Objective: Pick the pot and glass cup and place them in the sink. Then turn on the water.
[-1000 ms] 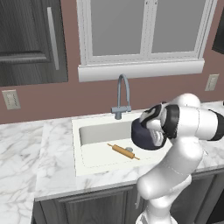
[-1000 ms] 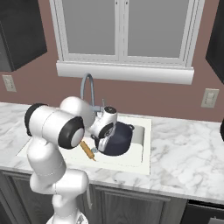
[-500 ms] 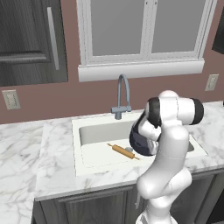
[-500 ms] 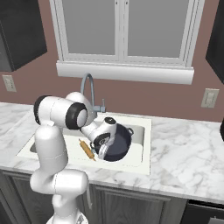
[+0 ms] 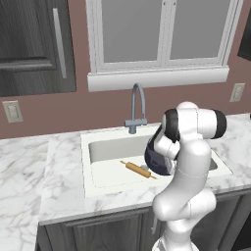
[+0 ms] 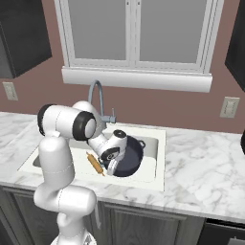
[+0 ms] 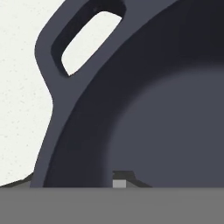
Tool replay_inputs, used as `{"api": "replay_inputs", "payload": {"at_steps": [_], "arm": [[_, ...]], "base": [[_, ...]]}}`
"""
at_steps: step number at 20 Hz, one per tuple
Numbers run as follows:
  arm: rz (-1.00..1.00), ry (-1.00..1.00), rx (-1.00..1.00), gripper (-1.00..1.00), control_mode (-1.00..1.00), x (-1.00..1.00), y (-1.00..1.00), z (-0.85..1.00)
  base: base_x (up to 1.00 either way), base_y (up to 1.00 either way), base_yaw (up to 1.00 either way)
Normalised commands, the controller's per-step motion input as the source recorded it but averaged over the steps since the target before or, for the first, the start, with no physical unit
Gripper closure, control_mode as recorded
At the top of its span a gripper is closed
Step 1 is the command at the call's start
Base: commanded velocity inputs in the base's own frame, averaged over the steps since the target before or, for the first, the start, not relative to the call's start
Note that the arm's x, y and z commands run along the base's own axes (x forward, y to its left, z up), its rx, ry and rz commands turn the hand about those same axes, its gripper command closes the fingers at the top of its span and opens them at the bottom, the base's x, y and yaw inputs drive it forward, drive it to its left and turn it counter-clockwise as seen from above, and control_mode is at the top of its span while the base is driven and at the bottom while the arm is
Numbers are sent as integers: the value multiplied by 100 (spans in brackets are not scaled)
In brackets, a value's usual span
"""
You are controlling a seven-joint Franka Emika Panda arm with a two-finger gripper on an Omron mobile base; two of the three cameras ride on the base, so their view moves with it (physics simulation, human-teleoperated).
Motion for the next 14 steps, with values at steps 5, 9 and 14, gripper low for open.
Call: {"api": "replay_inputs", "payload": {"at_steps": [5,9,14], "arm": [[0,3,0,100,-100,0,-21,0],[0,4,0,100,-100,0,-24,-3],[0,5,0,100,-100,0,-16,-5]], "base": [[0,0,0],[0,0,0],[0,0,0]]}}
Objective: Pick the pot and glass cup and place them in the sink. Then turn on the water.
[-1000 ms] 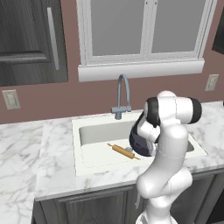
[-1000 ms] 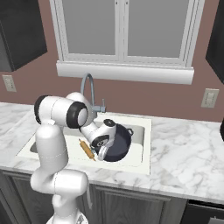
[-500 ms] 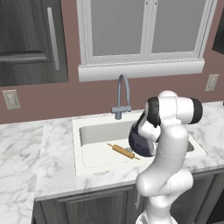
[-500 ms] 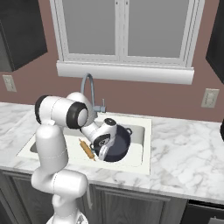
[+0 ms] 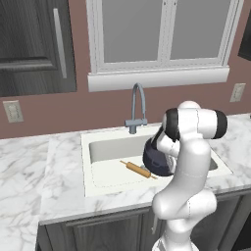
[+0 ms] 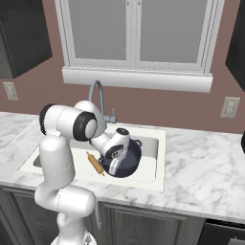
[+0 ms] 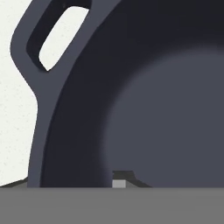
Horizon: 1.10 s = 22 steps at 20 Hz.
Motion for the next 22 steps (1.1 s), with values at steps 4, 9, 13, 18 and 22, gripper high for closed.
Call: {"api": "replay_inputs", "payload": {"at_steps": [4,9,13,18,22], "arm": [[0,6,0,100,-100,-1,-13,-1],[0,7,0,100,-100,-2,-14,0],[0,8,0,100,-100,0,-11,0],[0,3,0,100,-100,0,-5,0],[0,1,0,-100,-100,0,0,0]], "base": [[0,0,0],[0,0,0],[0,0,0],[0,0,0],[0,0,0]]}}
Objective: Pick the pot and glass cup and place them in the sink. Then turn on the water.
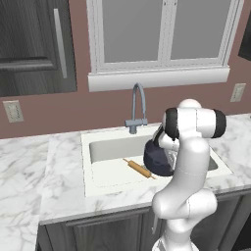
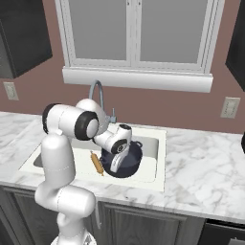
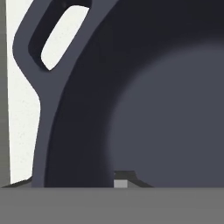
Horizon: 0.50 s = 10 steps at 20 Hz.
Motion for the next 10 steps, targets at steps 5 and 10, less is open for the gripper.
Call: {"api": "replay_inputs", "payload": {"at_steps": [5,10], "arm": [[0,0,0,-100,-100,0,0,0],[0,0,0,-100,-100,0,0,1]], "base": [[0,0,0],[0,0,0]]}}
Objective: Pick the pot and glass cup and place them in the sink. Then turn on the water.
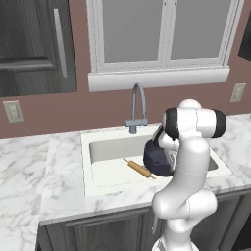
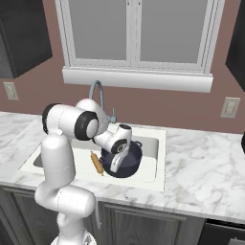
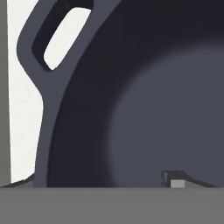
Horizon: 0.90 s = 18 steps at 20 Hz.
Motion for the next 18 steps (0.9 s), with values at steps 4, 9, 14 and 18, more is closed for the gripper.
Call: {"api": "replay_inputs", "payload": {"at_steps": [4,9,14,18], "arm": [[0,0,0,-100,-100,0,-1,11],[0,0,0,-100,-100,0,-9,31],[0,0,0,-100,-100,0,-11,50],[0,0,0,-100,-100,-4,-1,48]], "base": [[0,0,0],[0,0,0],[0,0,0],[0,0,0]]}}
